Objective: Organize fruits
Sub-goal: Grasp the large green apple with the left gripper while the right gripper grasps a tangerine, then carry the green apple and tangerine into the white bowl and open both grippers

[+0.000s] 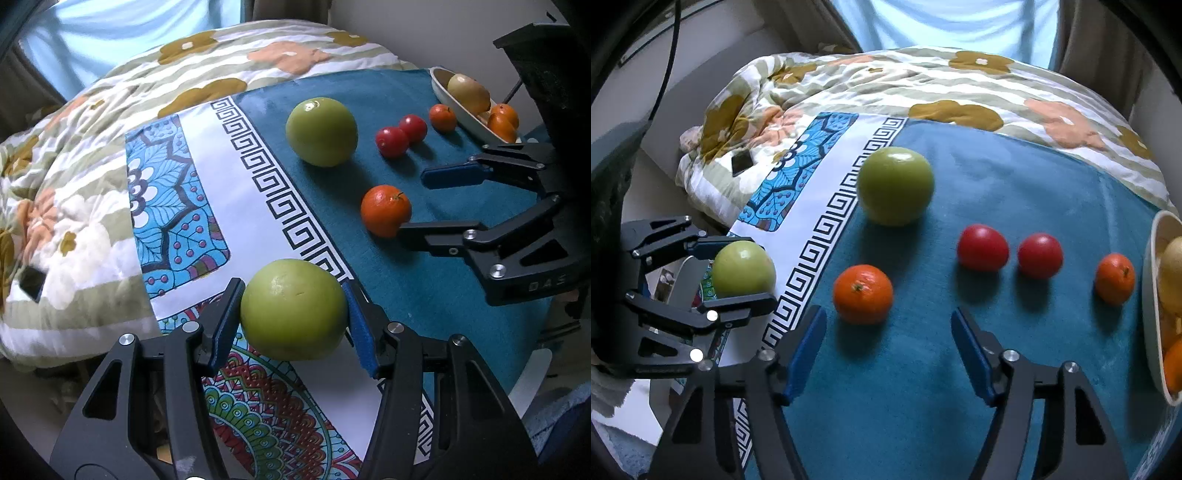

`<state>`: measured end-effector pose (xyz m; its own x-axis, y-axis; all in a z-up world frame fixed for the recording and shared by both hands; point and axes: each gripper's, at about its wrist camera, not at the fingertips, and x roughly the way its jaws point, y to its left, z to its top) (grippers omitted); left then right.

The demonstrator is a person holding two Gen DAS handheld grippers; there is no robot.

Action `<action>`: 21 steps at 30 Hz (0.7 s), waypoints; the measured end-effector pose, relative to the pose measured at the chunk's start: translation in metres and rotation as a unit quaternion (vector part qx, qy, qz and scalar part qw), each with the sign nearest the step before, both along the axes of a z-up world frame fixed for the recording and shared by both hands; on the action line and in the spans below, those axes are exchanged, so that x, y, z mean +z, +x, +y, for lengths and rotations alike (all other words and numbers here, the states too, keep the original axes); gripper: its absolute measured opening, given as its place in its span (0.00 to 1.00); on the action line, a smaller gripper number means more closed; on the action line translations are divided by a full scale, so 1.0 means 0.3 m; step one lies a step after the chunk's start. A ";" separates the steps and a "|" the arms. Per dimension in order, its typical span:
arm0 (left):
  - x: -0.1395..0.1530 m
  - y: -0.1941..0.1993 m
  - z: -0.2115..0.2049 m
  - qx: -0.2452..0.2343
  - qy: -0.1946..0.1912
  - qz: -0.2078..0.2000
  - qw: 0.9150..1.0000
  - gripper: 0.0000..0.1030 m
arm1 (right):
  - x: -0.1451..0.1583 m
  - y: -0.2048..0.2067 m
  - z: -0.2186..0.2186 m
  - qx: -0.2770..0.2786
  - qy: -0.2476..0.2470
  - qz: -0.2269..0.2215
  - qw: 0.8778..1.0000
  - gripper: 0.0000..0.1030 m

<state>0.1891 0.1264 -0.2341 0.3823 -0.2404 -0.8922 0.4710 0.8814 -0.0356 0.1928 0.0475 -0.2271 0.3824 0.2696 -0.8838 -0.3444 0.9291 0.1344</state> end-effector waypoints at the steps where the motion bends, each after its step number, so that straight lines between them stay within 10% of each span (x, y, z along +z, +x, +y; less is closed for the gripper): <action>1: 0.000 -0.001 0.002 0.001 0.001 0.000 1.000 0.57 | -0.004 0.004 0.006 0.003 0.000 0.001 1.000 0.59; 21: 0.016 -0.012 0.008 0.014 0.004 -0.003 1.000 0.56 | -0.010 0.022 0.044 0.026 -0.004 -0.016 1.000 0.33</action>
